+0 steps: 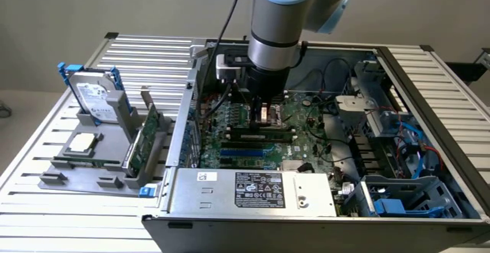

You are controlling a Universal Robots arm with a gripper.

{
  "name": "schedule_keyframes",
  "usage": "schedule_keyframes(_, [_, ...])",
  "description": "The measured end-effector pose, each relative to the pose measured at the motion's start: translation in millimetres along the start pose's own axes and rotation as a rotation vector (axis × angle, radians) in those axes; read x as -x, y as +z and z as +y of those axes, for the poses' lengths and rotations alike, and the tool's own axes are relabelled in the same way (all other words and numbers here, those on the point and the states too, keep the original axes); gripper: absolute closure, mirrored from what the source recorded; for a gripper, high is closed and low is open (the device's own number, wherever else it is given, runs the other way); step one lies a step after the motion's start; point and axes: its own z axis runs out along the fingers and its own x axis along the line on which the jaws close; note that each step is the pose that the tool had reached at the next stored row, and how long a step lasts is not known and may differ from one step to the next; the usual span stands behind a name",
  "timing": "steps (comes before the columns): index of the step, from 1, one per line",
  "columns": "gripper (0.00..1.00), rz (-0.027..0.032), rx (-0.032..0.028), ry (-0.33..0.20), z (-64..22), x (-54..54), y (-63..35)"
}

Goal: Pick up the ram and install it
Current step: 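Press down the ram until it locks into place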

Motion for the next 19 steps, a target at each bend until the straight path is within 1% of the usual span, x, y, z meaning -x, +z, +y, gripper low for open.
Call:
schedule_keyframes(2, [0.89,-0.0009,-0.0003,0.0,-0.1,0.2,1.5])
schedule_keyframes(5, [0.89,0.0,-0.0001,0.0,-0.1,0.0,2.6])
schedule_keyframes(8, [0.89,-0.0011,-0.0006,0.0,-0.2,0.2,2.4])
schedule_keyframes(10, [0.89,-0.0023,-0.0013,0.0,-0.2,0.3,0.9])
schedule_keyframes(11, [0.89,-0.0022,-0.0013,0.0,-0.1,0.3,-0.4])
schedule_keyframes(12, [0.89,-0.0008,-0.0005,0.0,0.2,0.1,-2.5])
schedule_keyframes(15, [0.89,-0.0008,-0.0005,0.0,0.1,0.0,-6.5])
schedule_keyframes(19, [0.89,-0.0005,-0.0005,-0.003,-3.8,-0.2,-7.4])
